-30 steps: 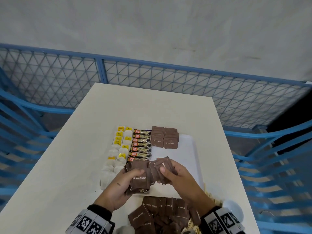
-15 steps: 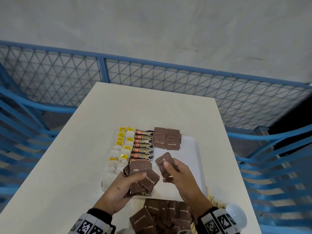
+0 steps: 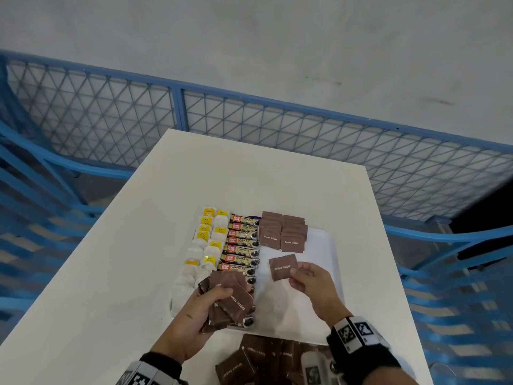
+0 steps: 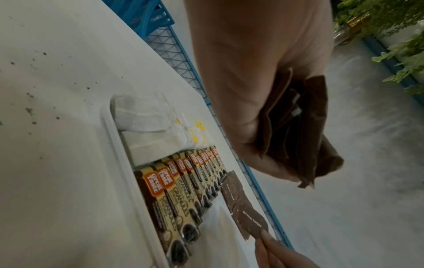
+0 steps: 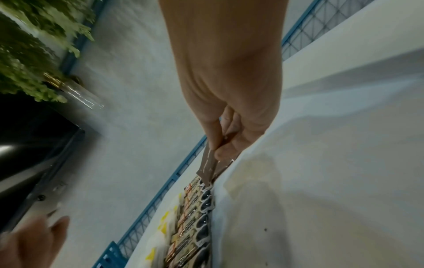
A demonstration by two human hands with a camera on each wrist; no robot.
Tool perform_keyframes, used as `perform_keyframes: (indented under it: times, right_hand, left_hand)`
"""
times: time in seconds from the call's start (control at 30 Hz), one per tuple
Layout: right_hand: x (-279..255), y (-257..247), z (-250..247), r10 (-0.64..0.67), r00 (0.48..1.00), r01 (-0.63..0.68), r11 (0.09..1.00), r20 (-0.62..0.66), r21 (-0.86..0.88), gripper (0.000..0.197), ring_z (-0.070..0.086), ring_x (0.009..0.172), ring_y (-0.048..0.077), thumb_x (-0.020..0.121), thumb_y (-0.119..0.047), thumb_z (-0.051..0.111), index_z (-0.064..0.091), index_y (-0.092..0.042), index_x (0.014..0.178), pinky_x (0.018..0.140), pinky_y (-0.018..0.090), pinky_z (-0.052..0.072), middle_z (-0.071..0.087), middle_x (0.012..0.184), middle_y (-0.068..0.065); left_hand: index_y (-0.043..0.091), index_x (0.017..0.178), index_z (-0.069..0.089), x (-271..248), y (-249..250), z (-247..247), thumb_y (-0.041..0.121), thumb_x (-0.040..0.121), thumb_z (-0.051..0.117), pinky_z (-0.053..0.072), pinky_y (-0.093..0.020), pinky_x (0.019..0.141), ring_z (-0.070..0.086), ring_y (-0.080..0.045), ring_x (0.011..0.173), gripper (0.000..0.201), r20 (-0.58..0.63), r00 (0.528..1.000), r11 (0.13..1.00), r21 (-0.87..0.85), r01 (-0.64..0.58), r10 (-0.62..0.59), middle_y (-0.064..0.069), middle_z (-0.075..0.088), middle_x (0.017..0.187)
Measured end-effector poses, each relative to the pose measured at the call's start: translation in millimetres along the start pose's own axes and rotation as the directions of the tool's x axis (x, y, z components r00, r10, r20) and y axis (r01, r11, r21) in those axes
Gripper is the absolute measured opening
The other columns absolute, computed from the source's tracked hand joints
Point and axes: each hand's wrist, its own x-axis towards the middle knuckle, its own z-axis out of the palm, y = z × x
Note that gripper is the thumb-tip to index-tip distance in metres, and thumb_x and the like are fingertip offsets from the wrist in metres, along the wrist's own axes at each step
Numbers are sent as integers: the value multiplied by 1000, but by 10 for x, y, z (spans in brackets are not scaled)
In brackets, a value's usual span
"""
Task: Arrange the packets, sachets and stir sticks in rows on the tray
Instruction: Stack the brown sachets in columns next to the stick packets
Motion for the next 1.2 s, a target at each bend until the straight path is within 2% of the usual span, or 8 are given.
perform_keyframes:
  times: [0.23, 0.37, 0.53, 0.67, 0.83, 0.97, 1.1, 1.2]
  right_hand:
    - [450, -110, 322, 4, 1000, -1, 992, -17, 124, 13, 61, 72, 22, 87, 11, 53, 56, 1, 82, 62, 22, 58, 61, 83, 15]
    - [620, -66, 406, 5, 994, -22, 985, -106, -169, 4, 58, 61, 15, 86, -1, 62, 61, -2, 90, 50, 18, 49, 62, 72, 7]
    - [763, -2, 428, -124, 972, 3, 856, -201, -517, 17, 56, 79, 19, 79, -16, 70, 57, -18, 69, 69, 23, 41, 63, 82, 4]
    - [770, -20, 446, -163, 962, 13, 827, -217, -562, 26, 53, 80, 19, 79, -15, 70, 50, -18, 63, 70, 22, 38, 58, 81, 2]
    - [695, -36, 454, -259, 945, 103, 817, -201, -568, 23, 52, 80, 22, 78, -13, 69, 48, -8, 84, 57, 23, 36, 56, 89, 8]
    - [330, -200, 583, -323, 946, 278, 734, 42, -620, 15, 51, 75, 14, 87, -23, 62, 49, -17, 80, 58, 16, 36, 56, 83, 1]
    - [-193, -327, 690, 31, 902, 250, 774, 430, -581, 51, 55, 69, 10, 90, -55, 41, 62, -7, 93, 62, 19, 42, 61, 81, 0]
    - [-385, -251, 689, 140, 830, 191, 838, 540, -511, 37, 61, 71, 11, 89, -46, 52, 57, -10, 92, 59, 19, 48, 62, 83, -1]
  left_hand:
    - [3, 109, 65, 71, 33, -135, 3, 82, 53, 56, -34, 58, 68, -33, 87, 30, -86, 996, 1000, -5, 0, 0, -25, 68, 104]
    - [1, 114, 62, 108, 24, -193, 6, 75, 57, 57, -34, 62, 65, -36, 94, 39, -111, 994, 1000, -19, 10, -12, -25, 67, 109]
    - [2, 108, 65, 139, -3, -198, 2, 83, 54, 58, -34, 63, 68, -31, 88, 28, -104, 994, 999, -48, 14, -19, -23, 69, 105]
    - [3, 107, 66, 150, 1, -169, 6, 76, 56, 58, -32, 61, 70, -27, 85, 32, -81, 997, 998, -67, -23, 17, -21, 70, 102]
    - [4, 109, 65, 185, -5, -158, 4, 80, 56, 57, -29, 59, 71, -23, 82, 30, -106, 993, 995, -81, -52, 44, -18, 71, 99]
    - [2, 113, 63, 206, -1, -148, 3, 82, 57, 58, -32, 61, 70, -26, 87, 31, -129, 989, 993, -88, -84, 72, -19, 69, 103]
    - [2, 113, 62, 199, 4, -144, 5, 72, 76, 56, -34, 62, 70, -29, 88, 43, -143, 985, 993, -56, -108, 99, -23, 67, 104]
    - [-4, 115, 59, 197, -5, -156, 3, 78, 64, 57, -35, 66, 67, -36, 94, 38, -146, 982, 992, -19, -126, 121, -30, 64, 110]
